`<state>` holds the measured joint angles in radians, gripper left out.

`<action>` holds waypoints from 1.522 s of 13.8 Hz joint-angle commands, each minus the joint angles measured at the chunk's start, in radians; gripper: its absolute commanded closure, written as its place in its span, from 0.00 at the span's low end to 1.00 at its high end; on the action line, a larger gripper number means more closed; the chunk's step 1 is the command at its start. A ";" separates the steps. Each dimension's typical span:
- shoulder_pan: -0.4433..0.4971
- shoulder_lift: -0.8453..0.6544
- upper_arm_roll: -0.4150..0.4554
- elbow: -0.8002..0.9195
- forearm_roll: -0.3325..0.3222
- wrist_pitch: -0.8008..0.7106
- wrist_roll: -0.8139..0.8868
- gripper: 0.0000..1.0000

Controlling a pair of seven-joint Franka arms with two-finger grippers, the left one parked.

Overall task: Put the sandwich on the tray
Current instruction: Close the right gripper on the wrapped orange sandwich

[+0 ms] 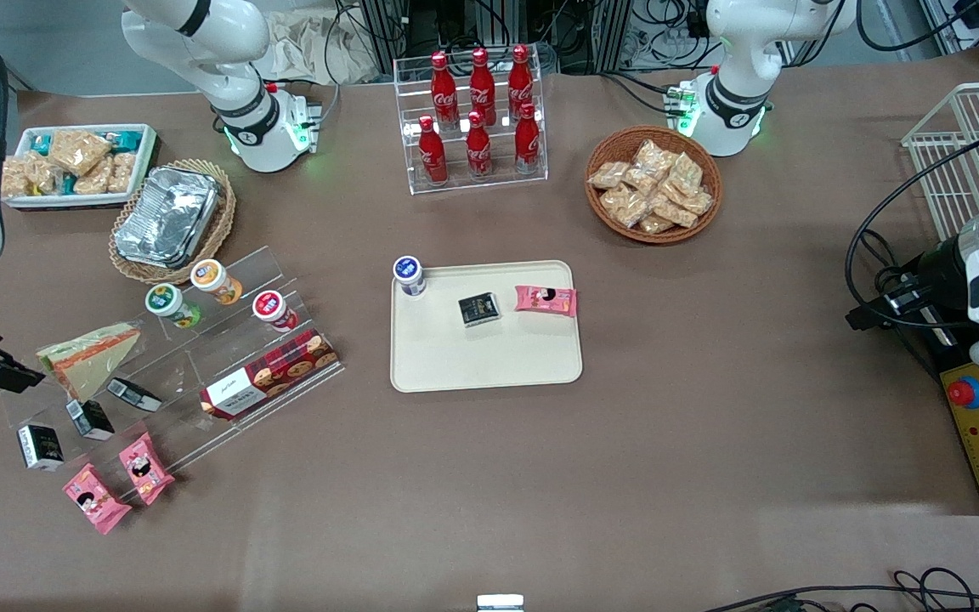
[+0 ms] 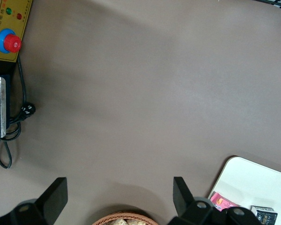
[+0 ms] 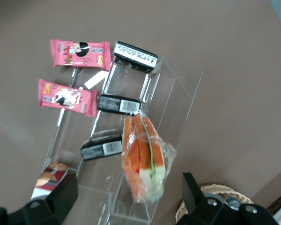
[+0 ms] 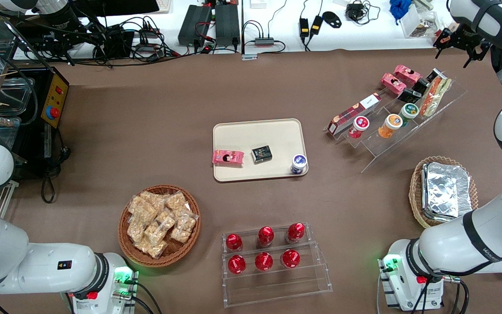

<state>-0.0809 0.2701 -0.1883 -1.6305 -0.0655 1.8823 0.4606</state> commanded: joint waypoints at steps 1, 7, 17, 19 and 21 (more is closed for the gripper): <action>-0.011 0.017 0.006 -0.046 0.045 0.034 0.018 0.01; -0.017 0.046 0.004 -0.130 0.049 0.121 0.006 0.01; -0.020 0.057 -0.017 -0.152 0.041 0.104 -0.103 1.00; -0.005 0.047 -0.013 -0.109 0.043 0.033 -0.148 1.00; 0.001 0.044 0.000 -0.007 0.043 -0.111 -0.174 1.00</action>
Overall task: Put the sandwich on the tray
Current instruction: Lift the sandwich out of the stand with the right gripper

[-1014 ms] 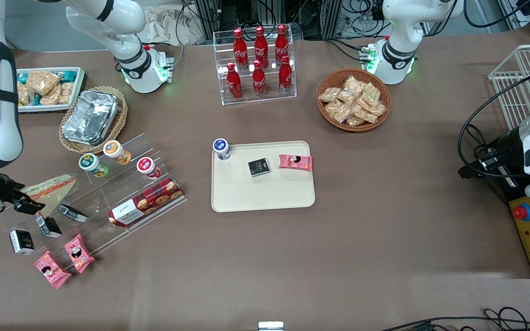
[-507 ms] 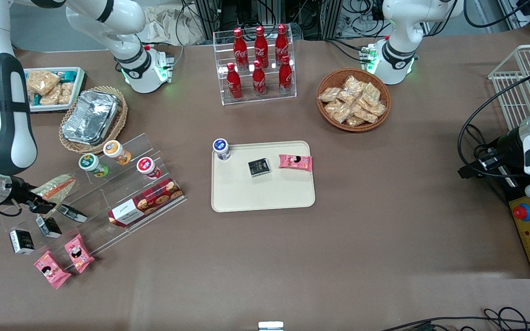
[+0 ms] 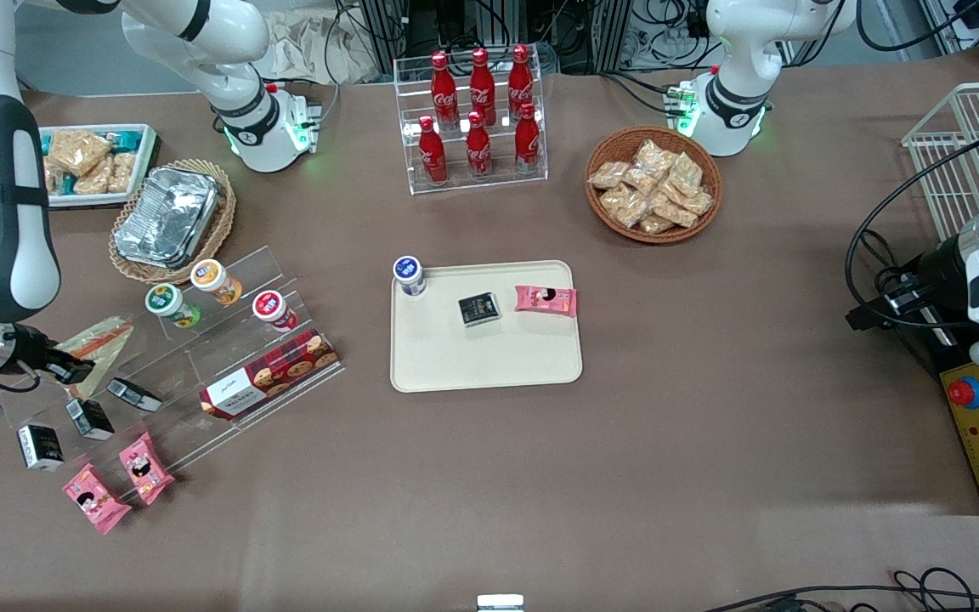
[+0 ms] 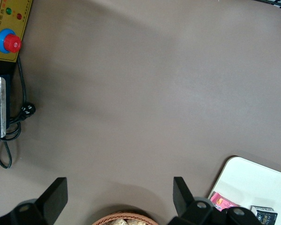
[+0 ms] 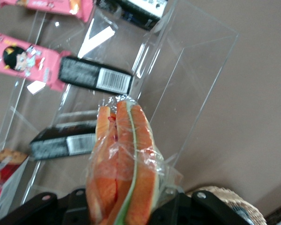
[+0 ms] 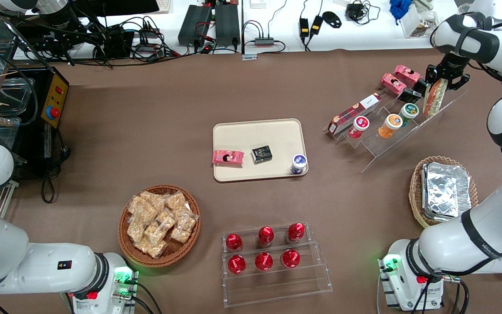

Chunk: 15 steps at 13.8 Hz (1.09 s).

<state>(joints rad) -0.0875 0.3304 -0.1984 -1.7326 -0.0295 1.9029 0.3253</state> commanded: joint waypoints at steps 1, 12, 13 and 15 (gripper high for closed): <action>0.021 -0.016 0.014 0.149 0.002 -0.221 -0.110 1.00; 0.340 -0.056 0.132 0.271 0.117 -0.369 0.468 1.00; 0.345 -0.041 0.167 0.271 0.132 -0.361 0.548 1.00; 0.362 -0.012 0.221 0.268 0.137 -0.311 0.703 1.00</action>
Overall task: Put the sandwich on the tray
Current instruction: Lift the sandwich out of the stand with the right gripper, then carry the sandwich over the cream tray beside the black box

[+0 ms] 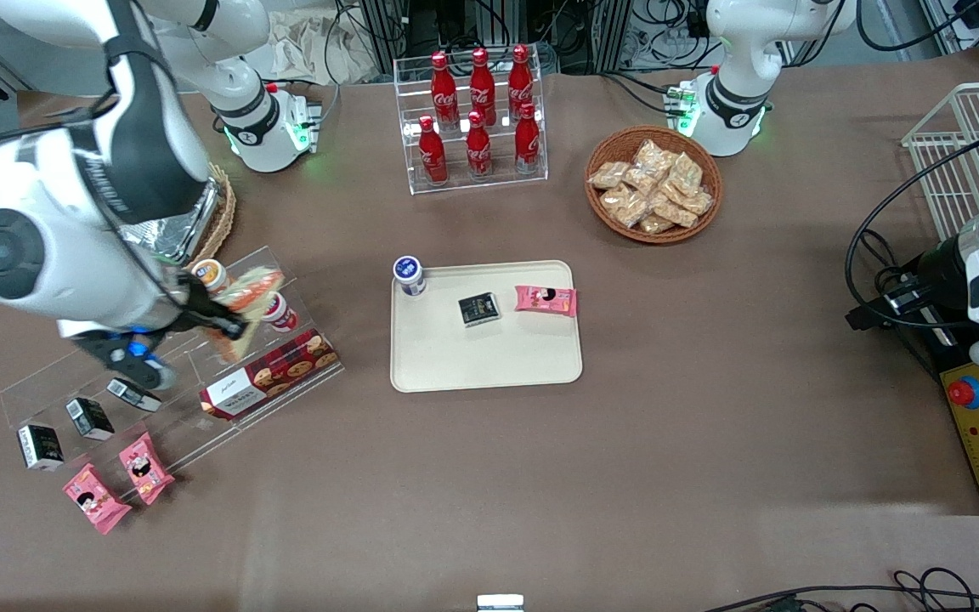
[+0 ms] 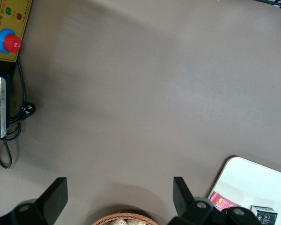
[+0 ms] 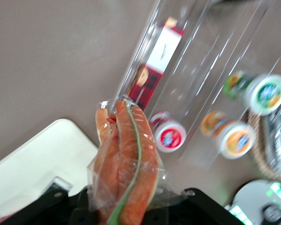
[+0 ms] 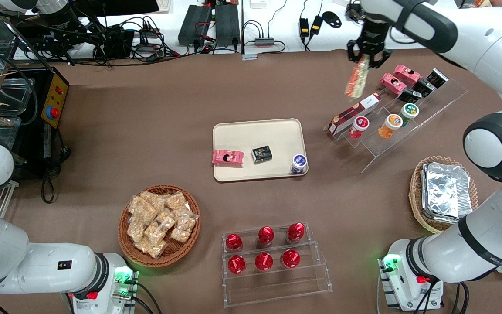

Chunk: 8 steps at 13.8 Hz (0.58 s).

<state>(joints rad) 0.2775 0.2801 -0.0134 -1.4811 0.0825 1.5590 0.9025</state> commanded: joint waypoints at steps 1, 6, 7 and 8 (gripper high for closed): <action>0.015 0.056 0.047 0.015 0.026 0.071 0.218 1.00; 0.138 0.195 0.050 0.015 0.025 0.310 0.599 1.00; 0.158 0.218 0.050 0.015 0.025 0.343 0.649 1.00; 0.176 0.240 0.050 0.013 0.026 0.380 0.708 1.00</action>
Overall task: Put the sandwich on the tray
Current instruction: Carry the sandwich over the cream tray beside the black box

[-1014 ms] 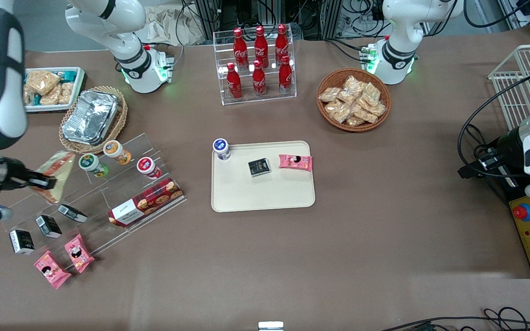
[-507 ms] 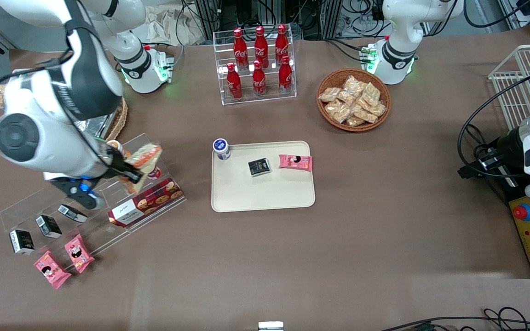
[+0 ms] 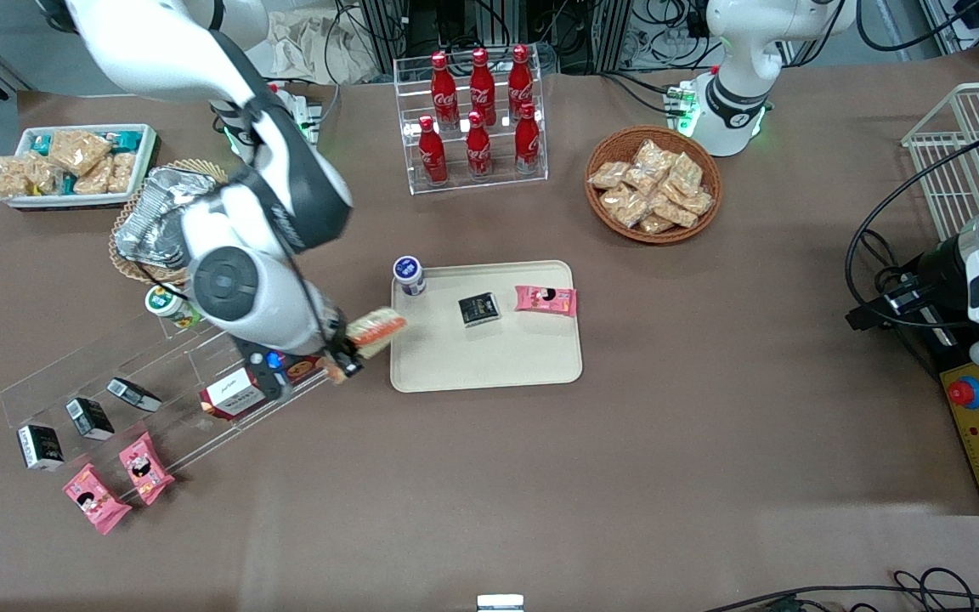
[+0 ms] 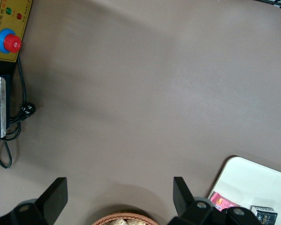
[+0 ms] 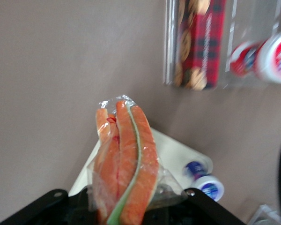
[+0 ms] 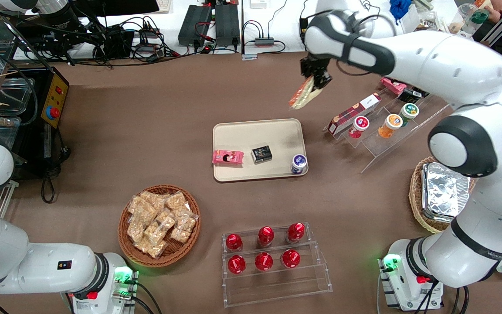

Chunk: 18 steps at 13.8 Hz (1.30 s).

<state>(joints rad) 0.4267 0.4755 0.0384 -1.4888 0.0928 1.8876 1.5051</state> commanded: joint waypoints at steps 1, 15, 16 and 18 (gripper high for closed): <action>0.033 0.066 -0.002 0.021 0.016 0.088 0.172 1.00; 0.178 0.268 -0.009 -0.007 -0.042 0.490 0.655 1.00; 0.190 0.276 -0.011 -0.008 -0.042 0.493 0.671 1.00; 0.202 0.278 -0.011 -0.045 -0.048 0.551 0.716 1.00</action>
<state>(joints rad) 0.6074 0.7500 0.0355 -1.5015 0.0634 2.3739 2.1649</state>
